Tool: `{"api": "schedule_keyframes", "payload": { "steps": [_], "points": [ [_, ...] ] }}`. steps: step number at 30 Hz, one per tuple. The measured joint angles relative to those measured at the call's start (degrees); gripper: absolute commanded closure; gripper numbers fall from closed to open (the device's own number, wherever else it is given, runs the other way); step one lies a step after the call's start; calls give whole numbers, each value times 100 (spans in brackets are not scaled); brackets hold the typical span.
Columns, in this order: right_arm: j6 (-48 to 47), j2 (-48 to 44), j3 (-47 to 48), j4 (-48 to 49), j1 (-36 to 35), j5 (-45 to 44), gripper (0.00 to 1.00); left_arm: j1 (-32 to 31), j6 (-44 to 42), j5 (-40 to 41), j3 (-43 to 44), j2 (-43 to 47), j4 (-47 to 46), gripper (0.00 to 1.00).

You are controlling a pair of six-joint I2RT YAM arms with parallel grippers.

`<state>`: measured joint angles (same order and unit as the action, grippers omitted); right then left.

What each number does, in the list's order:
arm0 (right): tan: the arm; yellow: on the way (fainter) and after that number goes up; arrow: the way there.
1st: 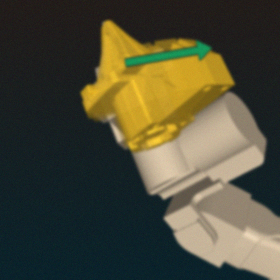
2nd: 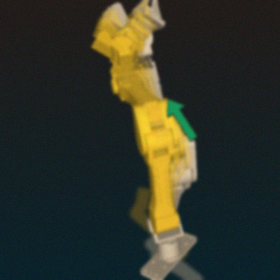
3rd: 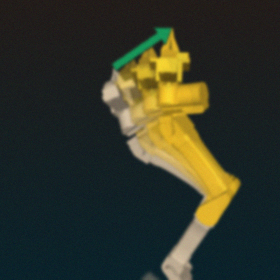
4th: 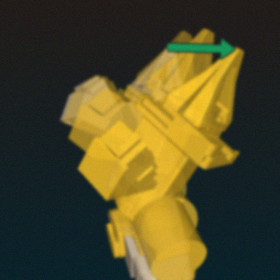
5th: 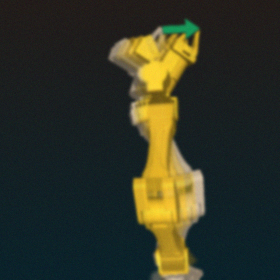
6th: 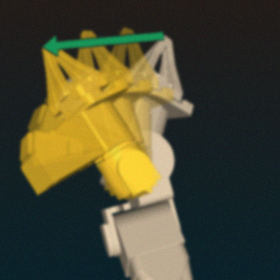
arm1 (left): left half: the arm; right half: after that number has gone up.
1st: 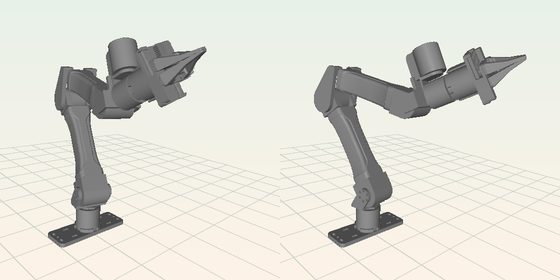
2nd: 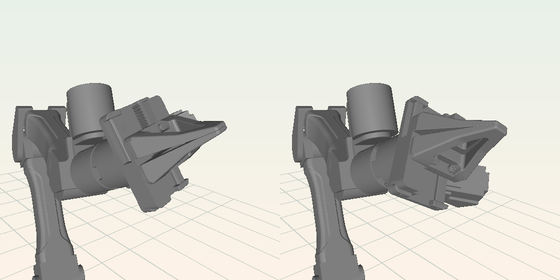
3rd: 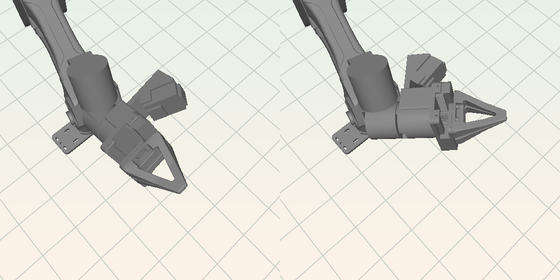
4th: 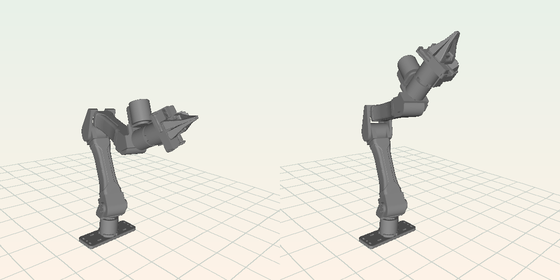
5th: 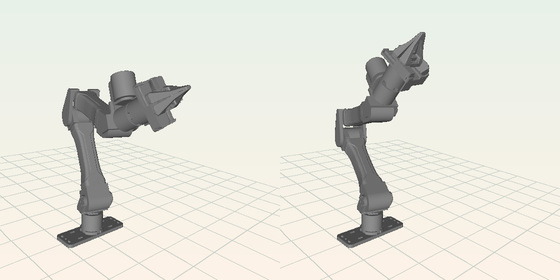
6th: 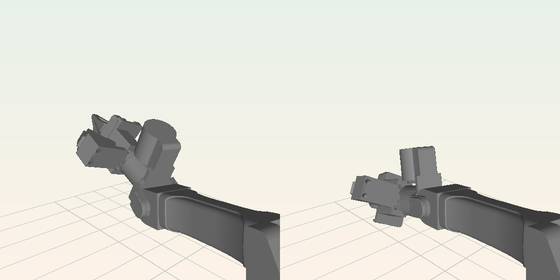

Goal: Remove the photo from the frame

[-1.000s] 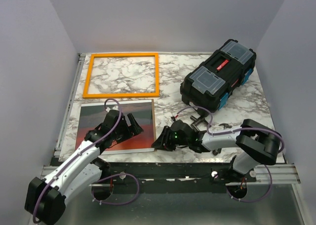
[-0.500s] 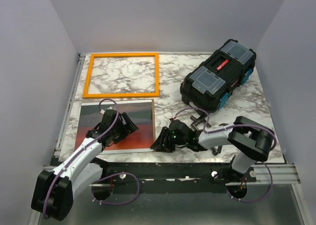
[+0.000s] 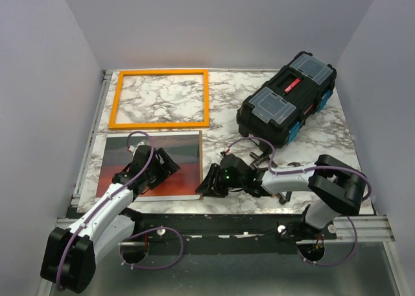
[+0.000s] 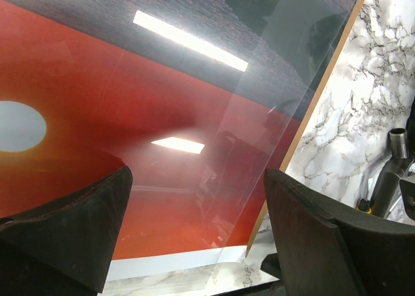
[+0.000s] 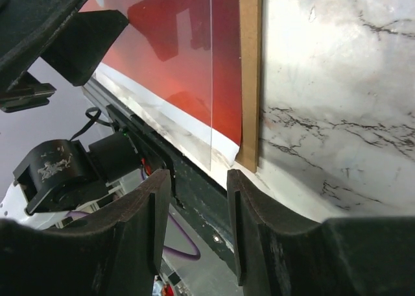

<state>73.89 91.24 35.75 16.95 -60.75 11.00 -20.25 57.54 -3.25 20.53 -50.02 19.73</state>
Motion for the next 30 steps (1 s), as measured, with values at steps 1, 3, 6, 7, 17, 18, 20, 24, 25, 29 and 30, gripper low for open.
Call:
{"api": "schedule_keyframes", "payload": {
  "steps": [1,3,6,7,17,18,20,24,25,29,30],
  "points": [
    [2,-2,7,15,-2,0,53,0,9,0,0,7,2,15],
    [22,63,7,57,0,2,53,0,17,0,0,20,2,15],
    [66,238,7,179,0,4,54,0,17,0,0,33,4,15],
    [70,295,7,216,0,9,55,0,20,0,-2,33,4,15],
    [168,627,7,688,0,129,56,0,22,0,-9,37,2,15],
    [190,658,7,708,0,136,57,0,24,0,-9,37,2,15],
    [271,693,4,719,0,138,57,0,33,0,-9,37,2,15],
    [452,702,-2,699,-7,131,57,0,39,0,-9,37,7,15],
    [518,702,-2,684,-15,122,57,0,42,0,-9,37,11,15],
    [717,699,20,581,-68,28,58,0,44,0,-9,37,26,15],
    [745,699,46,527,-79,20,59,0,46,0,-9,37,26,15]
  ]
}}
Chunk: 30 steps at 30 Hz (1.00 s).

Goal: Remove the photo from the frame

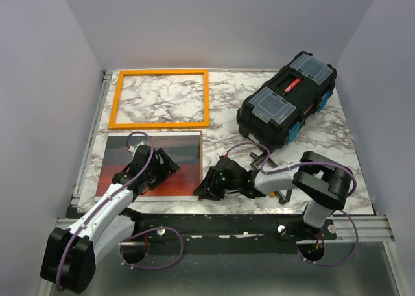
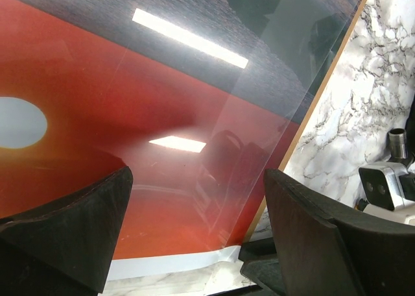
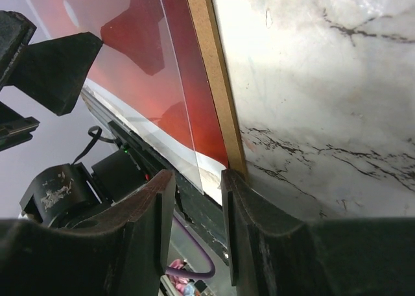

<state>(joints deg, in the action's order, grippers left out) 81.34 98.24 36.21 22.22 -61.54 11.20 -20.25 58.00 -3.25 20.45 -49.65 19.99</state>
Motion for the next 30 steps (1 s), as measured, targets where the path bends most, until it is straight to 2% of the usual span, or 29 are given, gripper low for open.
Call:
{"api": "schedule_keyframes", "payload": {
  "steps": [13,20,30],
  "points": [
    [118,-131,361,-1034,-203,-398,60,0,13,2,0,4,2,15],
    [114,-120,481,-1233,-240,-470,60,0,11,2,0,7,4,15],
    [442,33,315,-590,-286,-546,60,0,11,7,0,11,9,15]
  ]
}}
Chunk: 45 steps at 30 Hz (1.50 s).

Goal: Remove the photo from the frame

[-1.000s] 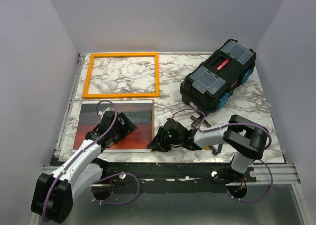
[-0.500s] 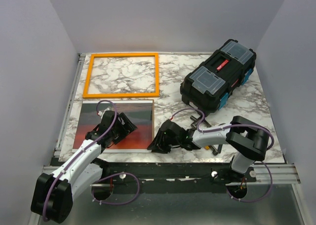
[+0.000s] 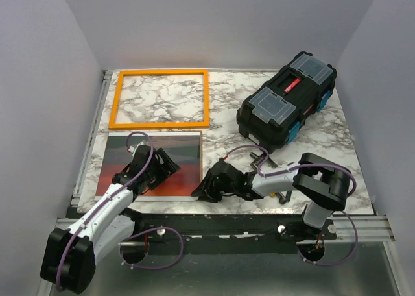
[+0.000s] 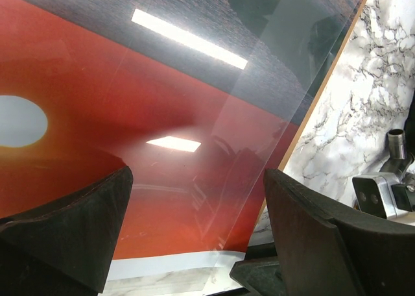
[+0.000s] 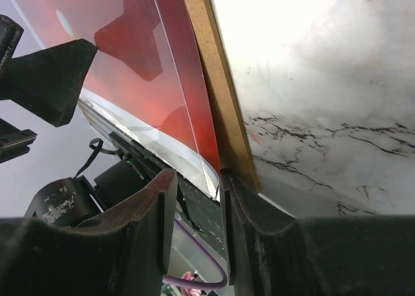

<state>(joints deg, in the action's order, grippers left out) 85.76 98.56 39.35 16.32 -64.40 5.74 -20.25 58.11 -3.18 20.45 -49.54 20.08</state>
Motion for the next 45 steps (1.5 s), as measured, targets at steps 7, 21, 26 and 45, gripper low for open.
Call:
{"api": "schedule_keyframes", "payload": {
  "steps": [7,21,26,45],
  "points": [
    [168,-116,-442,634,-11,-208,67,0,0,0,0,26,22,15],
    [354,247,-925,2037,68,-190,76,0,0,0,0,48,48,15],
    [387,396,-925,2291,76,-125,79,0,-7,-2,-9,131,136,15],
    [-332,391,-1075,2669,142,31,100,-918,-872,-109,750,210,1029,13]
  ]
}}
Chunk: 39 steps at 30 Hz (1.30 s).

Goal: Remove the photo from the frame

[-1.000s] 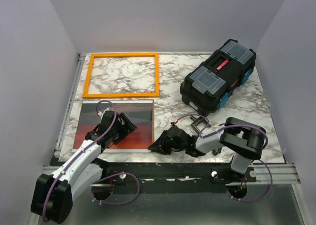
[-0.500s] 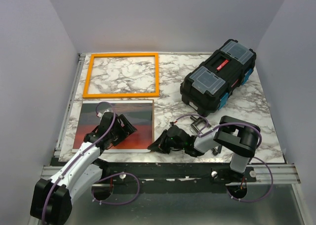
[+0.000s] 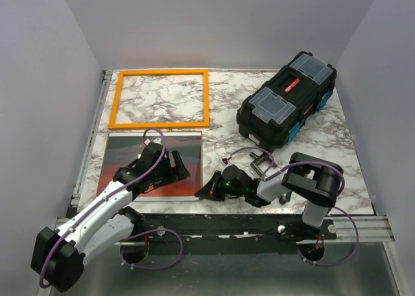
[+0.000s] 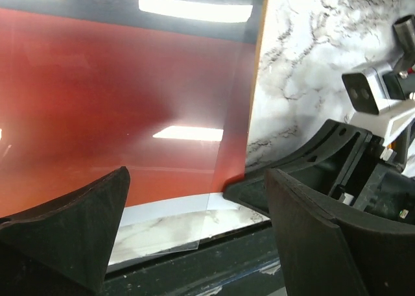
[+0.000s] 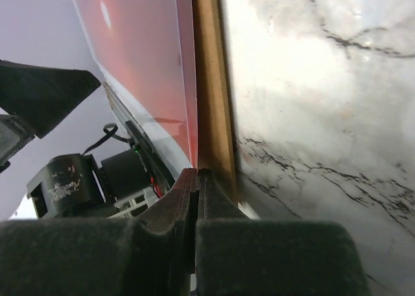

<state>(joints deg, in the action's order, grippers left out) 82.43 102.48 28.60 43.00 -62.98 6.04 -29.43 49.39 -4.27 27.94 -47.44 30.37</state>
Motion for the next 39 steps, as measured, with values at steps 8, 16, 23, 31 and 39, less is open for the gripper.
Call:
{"api": "schedule_keyframes", "payload": {
  "steps": [8,16,23,31,39],
  "points": [
    [-632,-212,-190,560,33,208,100,-494,-291,372,629,-501,289,13],
    [-1213,-717,-337,748,37,236,100,-546,-452,525,763,-522,337,12],
    [-1464,-807,-350,745,37,238,100,-586,-586,562,1019,-990,409,6],
    [-1650,-848,-345,595,37,240,100,-1047,-671,774,1438,-1982,564,4],
    [-1799,-918,-321,352,37,280,100,-1443,-662,1134,1569,-2603,610,2]
  ]
}}
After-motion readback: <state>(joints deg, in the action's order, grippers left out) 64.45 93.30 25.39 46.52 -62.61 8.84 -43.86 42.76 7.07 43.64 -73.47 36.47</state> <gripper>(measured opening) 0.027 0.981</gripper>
